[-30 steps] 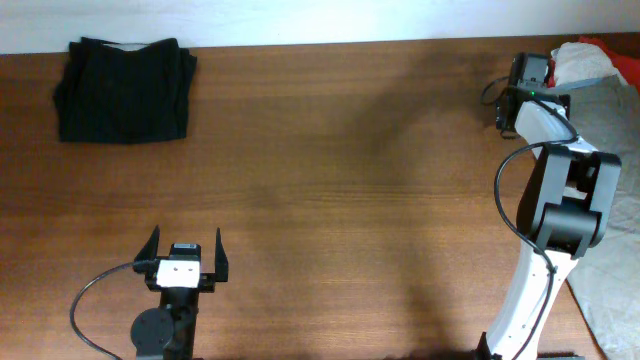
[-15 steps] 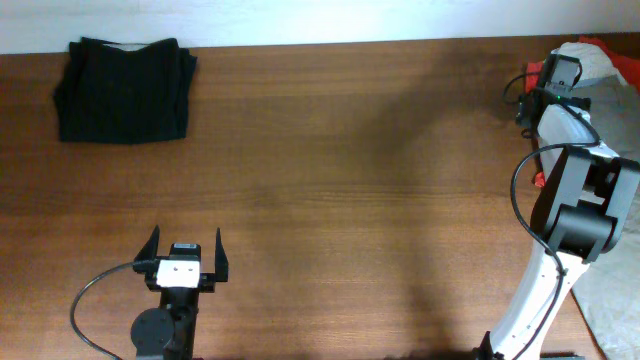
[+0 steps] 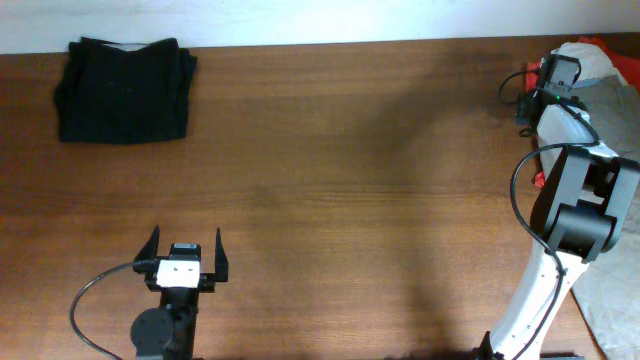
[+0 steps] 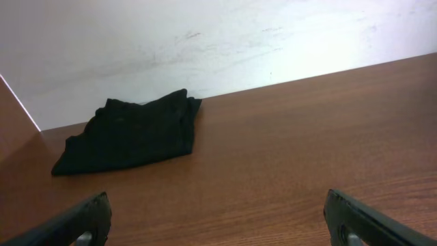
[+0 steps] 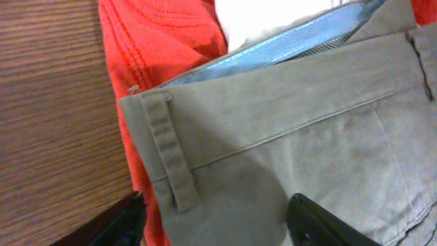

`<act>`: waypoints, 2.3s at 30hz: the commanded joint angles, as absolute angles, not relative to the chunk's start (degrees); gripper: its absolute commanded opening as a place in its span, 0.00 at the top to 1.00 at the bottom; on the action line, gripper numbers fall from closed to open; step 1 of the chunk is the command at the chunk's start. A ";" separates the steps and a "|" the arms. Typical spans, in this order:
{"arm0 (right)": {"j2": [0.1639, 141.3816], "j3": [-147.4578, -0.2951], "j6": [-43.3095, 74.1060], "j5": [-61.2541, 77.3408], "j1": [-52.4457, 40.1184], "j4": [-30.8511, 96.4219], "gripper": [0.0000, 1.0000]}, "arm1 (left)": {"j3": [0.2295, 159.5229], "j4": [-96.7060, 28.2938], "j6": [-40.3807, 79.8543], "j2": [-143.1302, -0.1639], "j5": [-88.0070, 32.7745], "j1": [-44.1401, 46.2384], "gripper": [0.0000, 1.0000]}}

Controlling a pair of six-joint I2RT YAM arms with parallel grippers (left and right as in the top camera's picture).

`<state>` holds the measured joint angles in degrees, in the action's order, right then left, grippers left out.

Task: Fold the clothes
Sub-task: 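Reach the right gripper to the khaki trousers' waistband and grasp it, then drag the khaki trousers with the right gripper to the table center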

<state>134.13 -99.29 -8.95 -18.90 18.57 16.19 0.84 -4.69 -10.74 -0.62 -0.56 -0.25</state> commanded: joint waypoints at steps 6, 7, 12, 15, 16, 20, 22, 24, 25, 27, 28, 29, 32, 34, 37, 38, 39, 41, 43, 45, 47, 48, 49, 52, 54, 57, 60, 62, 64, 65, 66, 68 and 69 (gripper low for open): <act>135.50 -100.47 -8.56 -18.44 18.50 15.92 0.36 | 0.49 -4.75 -11.44 -0.34 -0.19 -0.54 0.01; 135.52 -100.47 -8.56 -18.44 18.50 15.77 0.36 | 0.49 -4.75 -11.44 -0.34 -0.19 -0.54 0.01; 135.63 -100.47 -8.56 -18.44 18.76 15.53 0.41 | 0.49 -4.75 -11.44 -0.34 -0.19 -0.54 0.01; 136.11 -100.47 -8.51 -18.59 19.55 15.55 0.46 | 0.49 -4.75 -11.44 -0.34 -0.19 -0.54 0.01; 136.27 -100.47 -8.51 -18.57 19.97 15.62 0.51 | 0.49 -4.75 -11.44 -0.34 -0.19 -0.54 0.01; 136.27 -100.47 -8.54 -18.61 20.38 15.57 0.69 | 0.49 -4.75 -11.44 -0.34 -0.19 -0.54 0.01; 136.27 -100.47 -8.47 -18.59 20.32 15.57 0.85 | 0.49 -4.75 -11.44 -0.34 -0.19 -0.54 0.01; 136.25 -100.47 -7.44 -18.59 20.27 15.46 0.94 | 0.49 -4.75 -11.44 -0.34 -0.19 -0.54 0.01; 136.20 -100.51 -6.70 -18.59 20.27 15.40 0.96 | 0.49 -4.75 -11.44 -0.34 -0.19 -0.54 0.01; 136.00 -100.68 -5.23 -18.59 20.27 15.42 0.96 | 0.49 -4.75 -11.44 -0.34 -0.19 -0.54 0.01; 135.98 -100.88 -4.60 -18.61 20.27 15.51 0.96 | 0.49 -4.75 -11.44 -0.34 -0.19 -0.54 0.01; 135.63 -101.12 -3.33 -18.61 20.27 15.66 0.96 | 0.49 -4.75 -11.44 -0.34 -0.19 -0.54 0.01; 133.45 -101.12 0.05 -18.61 20.29 15.81 0.96 | 0.49 -4.75 -11.44 -0.34 -0.19 -0.54 0.01; 130.41 -101.12 1.15 -18.61 20.27 15.88 0.96 | 0.49 -4.75 -11.44 -0.34 -0.19 -0.54 0.01; 126.45 -101.12 1.17 -18.61 20.23 16.88 0.96 | 0.49 -4.75 -11.44 -0.34 -0.19 -0.54 0.01; 124.70 -101.12 1.17 -18.61 20.23 17.74 0.96 | 0.49 -4.75 -11.44 -0.34 -0.19 -0.54 0.01; 123.35 -101.12 1.23 -18.57 20.23 18.52 0.96 | 0.49 -4.75 -11.44 -0.34 -0.19 -0.54 0.01; 119.92 -101.12 3.70 -18.57 20.12 20.58 0.96 | 0.49 -4.75 -11.44 -0.34 -0.19 -0.54 0.01; 115.85 -101.12 5.48 -18.28 19.75 22.13 0.96 | 0.49 -4.75 -11.44 -0.34 -0.19 -0.54 0.01; 111.66 -101.12 5.43 -17.96 18.41 22.79 0.96 | 0.49 -4.75 -11.44 -0.34 -0.19 -0.54 0.01; 108.92 -101.12 5.43 -17.91 16.34 23.38 0.96 | 0.49 -4.75 -11.44 -0.34 -0.19 -0.54 0.01; 107.61 -101.12 5.39 -17.50 14.74 23.83 0.96 | 0.49 -4.75 -11.44 -0.34 -0.19 -0.54 0.01; 106.69 -101.12 5.41 -16.71 13.23 24.32 0.96 | 0.49 -4.75 -11.44 -0.34 -0.19 -0.54 0.01; 105.41 -101.12 5.45 -12.67 7.49 25.63 0.96 | 0.49 -4.75 -11.44 -0.34 -0.19 -0.54 0.01; 105.51 -101.10 6.79 -9.67 1.69 26.96 0.96 | 0.49 -4.75 -11.44 -0.34 -0.19 -0.54 0.01; 106.02 -101.10 11.64 -7.46 -5.89 28.82 0.96 | 0.49 -4.75 -11.44 -0.34 -0.19 -0.54 0.01; 107.00 -101.06 15.88 -3.20 -14.06 29.21 0.96 | 0.49 -4.75 -11.44 -0.34 -0.19 -0.54 0.01; 108.38 -101.06 19.27 -1.39 -20.16 29.23 0.96 | 0.49 -4.75 -11.44 -0.34 -0.19 -0.54 0.01; 109.84 -101.06 20.73 -0.95 -24.97 29.21 0.96 | 0.49 -4.75 -11.44 -0.34 -0.19 -0.54 0.01; 110.72 -101.06 21.15 -0.93 -27.27 29.17 0.96 | 0.49 -4.75 -11.44 -0.34 -0.19 -0.54 0.01; 111.87 -101.06 21.56 -0.82 -30.00 29.15 0.96 | 0.49 -4.75 -11.44 -0.34 -0.19 -0.54 0.01; 113.86 -101.06 23.16 -0.71 -34.54 29.04 0.96 | 0.49 -4.75 -11.44 -0.34 -0.19 -0.54 0.01; 114.72 -101.06 23.81 -0.38 -36.42 28.88 0.96 | 0.49 -4.75 -11.44 -0.34 -0.19 -0.54 0.01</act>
<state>111.85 -99.66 19.51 -2.02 -31.09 29.34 0.84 -4.69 -10.74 -0.62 -0.56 -0.25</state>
